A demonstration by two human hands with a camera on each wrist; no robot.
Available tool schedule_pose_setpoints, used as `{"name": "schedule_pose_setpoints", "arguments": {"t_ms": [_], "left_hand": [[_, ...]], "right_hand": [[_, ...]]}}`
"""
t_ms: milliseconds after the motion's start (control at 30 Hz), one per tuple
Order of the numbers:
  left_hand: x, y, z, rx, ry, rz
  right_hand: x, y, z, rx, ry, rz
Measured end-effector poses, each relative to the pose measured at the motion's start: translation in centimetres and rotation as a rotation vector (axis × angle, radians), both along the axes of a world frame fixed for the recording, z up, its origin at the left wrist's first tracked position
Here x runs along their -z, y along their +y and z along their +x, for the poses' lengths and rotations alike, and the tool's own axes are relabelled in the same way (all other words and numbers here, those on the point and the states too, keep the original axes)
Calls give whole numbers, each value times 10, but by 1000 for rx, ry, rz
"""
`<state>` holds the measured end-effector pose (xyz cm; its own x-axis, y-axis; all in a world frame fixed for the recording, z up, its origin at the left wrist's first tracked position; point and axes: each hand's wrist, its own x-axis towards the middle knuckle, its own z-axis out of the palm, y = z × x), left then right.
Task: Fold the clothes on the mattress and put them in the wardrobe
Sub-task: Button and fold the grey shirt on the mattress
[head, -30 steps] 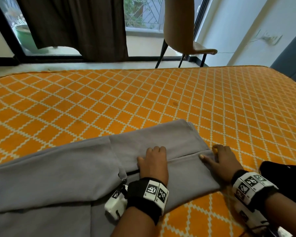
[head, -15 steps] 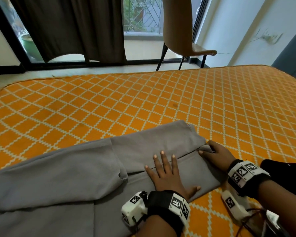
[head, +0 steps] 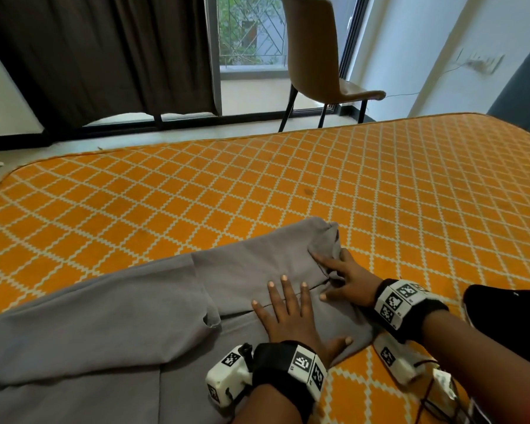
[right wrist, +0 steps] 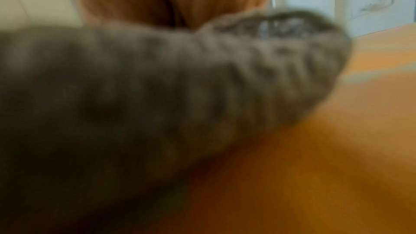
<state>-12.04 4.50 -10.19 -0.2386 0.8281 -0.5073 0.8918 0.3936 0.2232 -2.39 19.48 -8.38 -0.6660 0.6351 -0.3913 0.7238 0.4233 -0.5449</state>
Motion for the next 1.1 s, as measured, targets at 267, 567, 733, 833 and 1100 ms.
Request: {"name": "schedule_pose_setpoints", "arguments": {"t_ms": [267,567,733,833,1100], "left_hand": [[-41,-1,-17,68,-66,-77],[-102,-57,-123,-892,-1190,384],[-62,-97,-150,-1218,-1491,497],[-37,-107,-154,-1303,-1580,489],[-23,-106,-158,-1050,-1549,464]], "right_hand": [[-7,-13,-19,-62,-156,163],[-77,-85,-53,-201,-168,471],[-68,-164,-115,-330,-157,463],[-70,-205,-143,-435,-130,386],[-63,-164,-88,-97,276,275]]}}
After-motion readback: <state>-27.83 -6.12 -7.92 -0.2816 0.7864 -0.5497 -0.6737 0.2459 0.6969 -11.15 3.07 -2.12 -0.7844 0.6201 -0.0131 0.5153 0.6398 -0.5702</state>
